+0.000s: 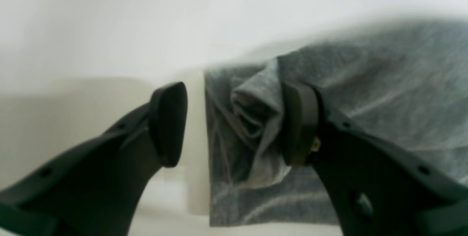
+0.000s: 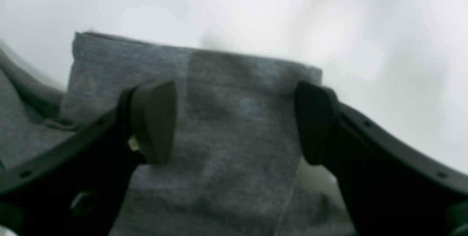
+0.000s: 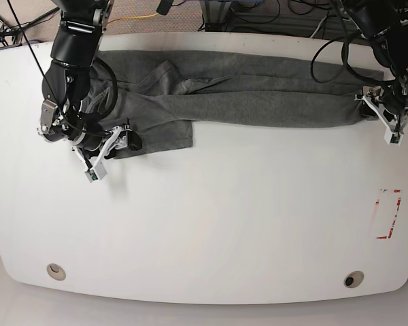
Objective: Fold the T-shirt properly
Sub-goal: 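Drag the folded shirt with both grippers toward the robot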
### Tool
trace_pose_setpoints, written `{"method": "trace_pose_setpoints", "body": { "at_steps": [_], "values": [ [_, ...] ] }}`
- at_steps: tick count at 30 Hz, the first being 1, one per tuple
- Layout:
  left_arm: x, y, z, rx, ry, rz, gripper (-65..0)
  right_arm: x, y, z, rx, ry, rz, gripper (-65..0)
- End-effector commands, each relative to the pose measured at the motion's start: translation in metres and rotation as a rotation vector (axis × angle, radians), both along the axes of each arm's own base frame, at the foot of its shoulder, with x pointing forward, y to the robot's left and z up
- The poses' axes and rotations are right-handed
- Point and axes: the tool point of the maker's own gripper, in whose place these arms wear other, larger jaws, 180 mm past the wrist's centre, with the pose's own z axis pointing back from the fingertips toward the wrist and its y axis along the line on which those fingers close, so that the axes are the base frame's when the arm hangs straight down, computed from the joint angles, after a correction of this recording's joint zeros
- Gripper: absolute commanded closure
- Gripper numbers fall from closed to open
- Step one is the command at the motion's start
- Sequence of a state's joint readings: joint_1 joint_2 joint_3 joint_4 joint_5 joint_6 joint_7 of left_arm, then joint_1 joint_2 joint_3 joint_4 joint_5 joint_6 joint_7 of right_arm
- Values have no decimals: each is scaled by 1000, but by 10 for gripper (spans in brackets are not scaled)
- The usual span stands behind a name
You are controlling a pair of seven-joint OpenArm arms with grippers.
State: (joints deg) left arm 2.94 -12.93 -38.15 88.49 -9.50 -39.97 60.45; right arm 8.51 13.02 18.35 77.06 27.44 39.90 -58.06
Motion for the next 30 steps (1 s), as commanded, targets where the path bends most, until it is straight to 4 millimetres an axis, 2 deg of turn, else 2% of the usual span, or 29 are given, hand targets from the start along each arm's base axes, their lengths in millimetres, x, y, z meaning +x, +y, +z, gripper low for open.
{"method": "trace_pose_setpoints", "body": {
  "at_steps": [1, 5, 10, 13, 15, 20, 22, 24, 28, 30],
  "values": [
    [8, 10, 14, 27, -38, -4, -367, 17, -6, 26, -9, -77, 0, -476],
    [9, 9, 14, 26, -47, -5, -367, 20, -16, 34, -41, -102, 0, -476],
    [12, 9, 15, 23, -66, -7, -367, 23, -21, 22, -6, -78, -31, -476],
    [12, 9, 17, 26, -70, -8, -367, 19, -25, 6, 20, -39, -53, -476],
    [12, 9, 17, 26, -70, -8, -367, 20, -26, 5, 22, -33, -54, -474],
    [13, 9, 17, 26, -71, -8, -367, 15, -6, 2, 46, -22, -31, -461],
    [13, 9, 17, 25, -70, -8, -367, 12, 1, 4, 47, -31, -20, -407],
    [12, 9, 16, 23, -68, -7, -367, 12, 9, 10, 53, -52, -11, -266],
    [13, 9, 16, 22, -70, -6, -367, 13, 10, 12, 53, -61, -11, 0],
    [13, 9, 16, 22, -70, -6, -367, 15, 9, 17, 54, -76, -10, 0]
  ]
}}
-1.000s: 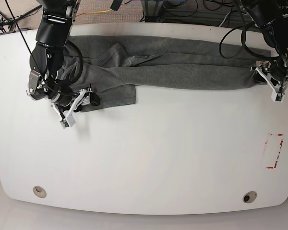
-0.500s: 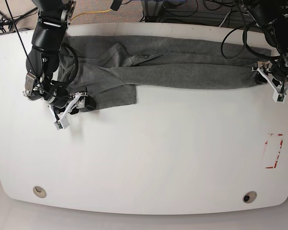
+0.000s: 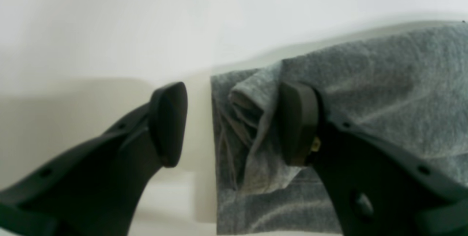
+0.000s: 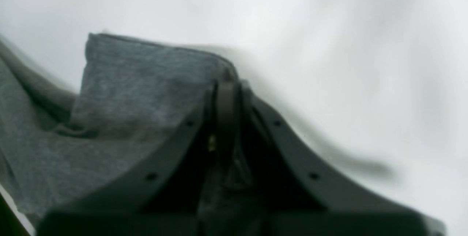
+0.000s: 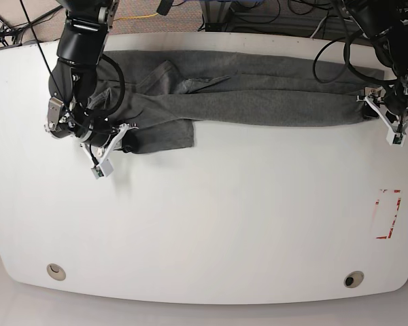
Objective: Fold the T-shirt properly
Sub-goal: 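Drag the folded shirt with both grippers toward the robot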
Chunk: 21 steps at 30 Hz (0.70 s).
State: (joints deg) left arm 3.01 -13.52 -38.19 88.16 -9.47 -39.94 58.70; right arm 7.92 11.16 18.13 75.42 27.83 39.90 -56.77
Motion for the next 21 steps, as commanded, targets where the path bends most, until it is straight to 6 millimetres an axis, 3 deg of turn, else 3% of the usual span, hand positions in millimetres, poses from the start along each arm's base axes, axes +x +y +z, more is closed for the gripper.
{"method": "trace_pose_setpoints", "body": {
  "at_steps": [1, 5, 10, 14, 21],
  "values": [
    [10, 6, 13, 17, -45, -5, -367, 21, -8, 32, -10, -108, -7, 0],
    [10, 5, 13, 17, -44, -6, -367, 12, -9, 62, -109, -171, 43, 0],
    [11, -1, 10, 15, -33, -30, -367, -17, -18, 94, -236, -223, 46, 0],
    [13, -9, 7, 13, -24, -57, -367, -42, -21, 97, -274, -223, 41, 0],
    [14, -11, 7, 13, -23, -64, -367, -87, -31, 81, -241, -149, 4, 0]
  ]
}}
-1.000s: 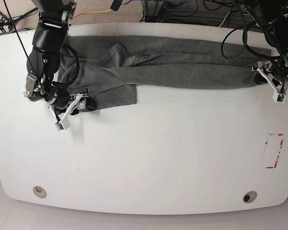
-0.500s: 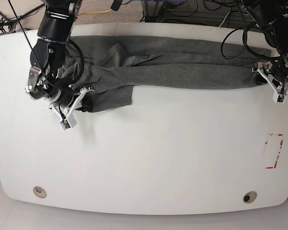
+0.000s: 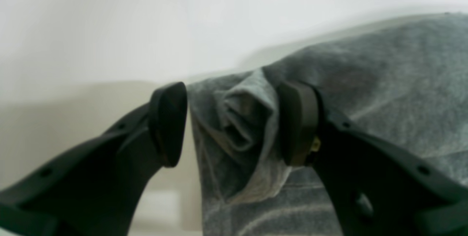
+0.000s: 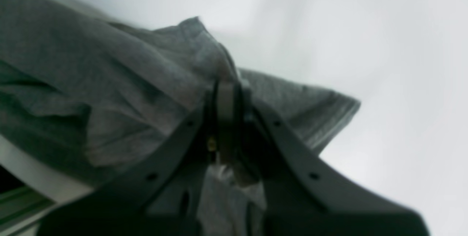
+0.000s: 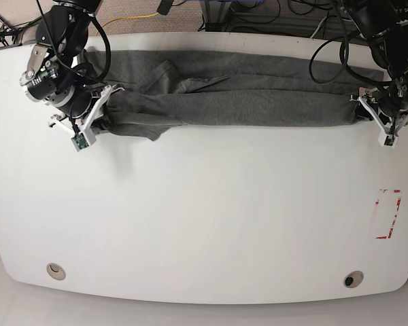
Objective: Fold the T-shirt properly
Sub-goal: 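Drag the folded shirt with both grippers toward the robot, then regrasp the folded strip ends with both grippers and straighten it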
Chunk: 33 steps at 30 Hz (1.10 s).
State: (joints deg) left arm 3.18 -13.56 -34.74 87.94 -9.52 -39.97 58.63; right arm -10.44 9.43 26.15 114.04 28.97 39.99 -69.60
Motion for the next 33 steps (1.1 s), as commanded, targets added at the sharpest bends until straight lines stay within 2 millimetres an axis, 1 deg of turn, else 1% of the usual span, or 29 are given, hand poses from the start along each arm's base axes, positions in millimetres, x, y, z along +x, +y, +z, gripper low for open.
{"method": "trace_pose_setpoints", "body": {
  "at_steps": [1, 6, 10, 13, 21, 22, 24, 26, 27, 29, 30, 31, 33],
  "values": [
    [10, 5, 13, 17, -44, -6, -367, -14, -7, 8, 74, -25, -28, 0],
    [11, 5, 13, 16, -47, -7, -367, -33, -11, 7, 145, 2, -55, 0],
    [12, 5, 14, 16, -48, -7, -367, -50, -25, -1, 130, 55, -98, 0],
    [13, 1, 13, 17, -44, -23, -367, -60, -31, -5, 126, 76, -119, 0],
    [14, -2, 12, 18, -39, -35, -367, -69, -44, -14, 56, 123, -142, 0],
    [14, -2, 12, 18, -40, -35, -367, -70, -46, -16, 44, 128, -145, -11],
    [14, -2, 12, 19, -41, -35, -367, -72, -49, -18, 23, 140, -151, -116],
    [14, -2, 12, 19, -41, -35, -367, -75, -52, -21, 5, 154, -158, -274],
    [14, -2, 12, 19, -41, -35, -367, -77, -52, -21, 3, 156, -158, -368],
    [14, -2, 12, 19, -41, -35, -367, -78, -55, -20, -1, 155, -164, -514],
    [15, -2, 13, 20, -44, -36, -367, -81, -62, -19, -8, 154, -186, -572],
    [16, -2, 15, 23, -49, -37, -367, -83, -70, -17, -12, 148, -216, -593],
    [16, -2, 16, 23, -51, -38, -367, -85, -79, -13, -15, 136, -250, -575]
  ]
}}
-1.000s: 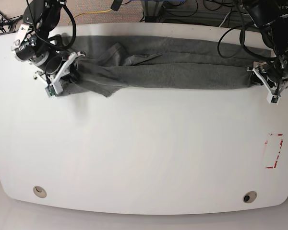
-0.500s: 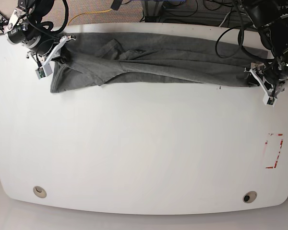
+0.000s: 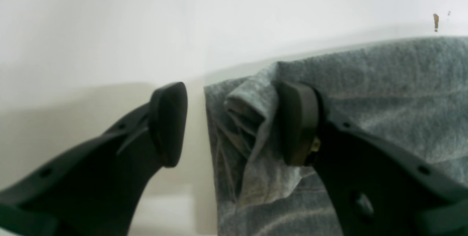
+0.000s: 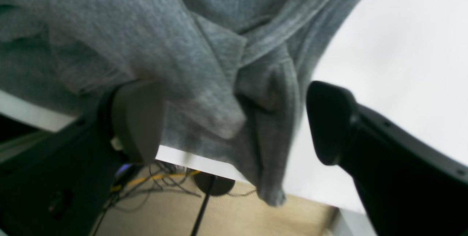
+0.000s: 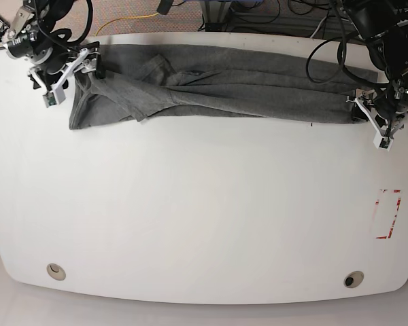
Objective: Fold the T-shirt properly
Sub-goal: 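Regrasp the folded strip ends with both grippers and straighten it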
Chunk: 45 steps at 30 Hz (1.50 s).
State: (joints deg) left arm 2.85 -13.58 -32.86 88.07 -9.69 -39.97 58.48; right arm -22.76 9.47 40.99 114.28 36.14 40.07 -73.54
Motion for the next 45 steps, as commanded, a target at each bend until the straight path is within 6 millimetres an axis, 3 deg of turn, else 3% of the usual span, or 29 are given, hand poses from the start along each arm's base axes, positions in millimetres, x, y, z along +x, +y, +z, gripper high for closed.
{"method": "trace_pose_setpoints", "body": {
  "at_steps": [1, 4, 10, 17, 21, 27, 34, 39, 43, 45],
  "values": [
    [10, 7, 16, 23, -50, -4, -367, 1, -22, 14, -43, -44, -51, -556],
    [17, 7, 26, 34, -80, -7, -367, 6, -19, 18, -27, -66, -45, -510],
    [32, 3, 67, 104, -190, -39, -367, 21, 7, 36, 135, -175, -8, -436],
    [41, -26, 98, 118, -306, -71, -367, 39, 46, 35, 199, -188, 98, -241],
    [36, -34, 81, 75, -270, -58, -367, 39, 58, 14, 182, -125, 98, -140],
    [11, -33, 34, 10, -139, -34, -367, 34, 70, -16, 112, -18, 135, -144],
    [-10, -18, 3, -6, -30, -14, -367, 24, 65, -52, 109, 65, 121, -144],
    [0, -20, -1, -43, -62, -9, -367, 31, 48, -77, 147, 76, 70, -144],
    [26, -38, -5, -94, -91, -49, -367, 54, 29, -86, 165, 65, 32, -144],
    [33, -38, -4, -91, -86, -65, -365, 62, 20, -89, 169, 63, 17, -144]
  ]
}}
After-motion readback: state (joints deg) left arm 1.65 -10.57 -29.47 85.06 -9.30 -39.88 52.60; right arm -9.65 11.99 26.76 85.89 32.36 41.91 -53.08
